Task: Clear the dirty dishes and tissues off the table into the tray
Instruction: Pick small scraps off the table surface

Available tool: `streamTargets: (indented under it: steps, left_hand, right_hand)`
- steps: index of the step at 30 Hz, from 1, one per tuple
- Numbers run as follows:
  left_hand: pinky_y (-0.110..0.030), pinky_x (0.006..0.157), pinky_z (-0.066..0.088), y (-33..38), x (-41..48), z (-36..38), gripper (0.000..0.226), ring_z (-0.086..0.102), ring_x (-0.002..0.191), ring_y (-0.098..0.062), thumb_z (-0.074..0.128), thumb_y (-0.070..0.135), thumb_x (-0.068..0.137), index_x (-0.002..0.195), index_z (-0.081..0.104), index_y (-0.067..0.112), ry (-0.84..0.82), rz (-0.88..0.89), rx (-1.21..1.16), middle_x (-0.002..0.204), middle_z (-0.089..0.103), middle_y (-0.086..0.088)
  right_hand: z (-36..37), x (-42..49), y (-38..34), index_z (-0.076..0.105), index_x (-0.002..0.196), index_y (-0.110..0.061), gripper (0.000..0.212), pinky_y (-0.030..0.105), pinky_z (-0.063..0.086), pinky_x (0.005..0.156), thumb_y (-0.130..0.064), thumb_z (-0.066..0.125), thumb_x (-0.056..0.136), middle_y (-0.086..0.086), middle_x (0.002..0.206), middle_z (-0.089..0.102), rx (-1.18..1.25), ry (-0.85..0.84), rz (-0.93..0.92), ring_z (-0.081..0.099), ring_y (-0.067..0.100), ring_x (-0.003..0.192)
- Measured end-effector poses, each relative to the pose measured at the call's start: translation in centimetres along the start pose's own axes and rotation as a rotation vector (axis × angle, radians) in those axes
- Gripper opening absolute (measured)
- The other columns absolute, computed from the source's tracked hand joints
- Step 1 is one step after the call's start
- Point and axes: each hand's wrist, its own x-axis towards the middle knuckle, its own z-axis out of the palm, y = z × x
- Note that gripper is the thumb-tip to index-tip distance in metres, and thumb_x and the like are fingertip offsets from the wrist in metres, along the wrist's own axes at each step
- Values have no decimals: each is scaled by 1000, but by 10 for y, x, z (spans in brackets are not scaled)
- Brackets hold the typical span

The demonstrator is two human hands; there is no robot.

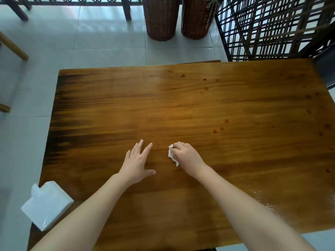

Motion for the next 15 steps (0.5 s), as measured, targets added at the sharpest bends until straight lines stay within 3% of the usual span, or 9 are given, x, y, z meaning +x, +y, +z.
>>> streamTargets:
  steps: [5, 15]
  left_hand:
    - [-44, 120, 8, 12, -3, 7, 101, -6, 149, -25, 68, 50, 83, 154, 0, 31, 28, -71, -16, 162, -10, -5]
    - [-44, 119, 10, 31, 1, 21, 102, -3, 149, -24, 70, 52, 81, 154, 2, 33, 91, -153, -56, 162, -7, -5]
  right_hand:
    - [-3, 0, 7, 60, 121, -3, 38, 30, 48, 95, -6, 69, 84, 9, 119, 61, -35, -83, -117, 57, 22, 110]
    - [-7, 17, 23, 63, 108, -1, 27, 30, 46, 82, 4, 65, 81, 13, 105, 59, 99, -96, -160, 55, 26, 94]
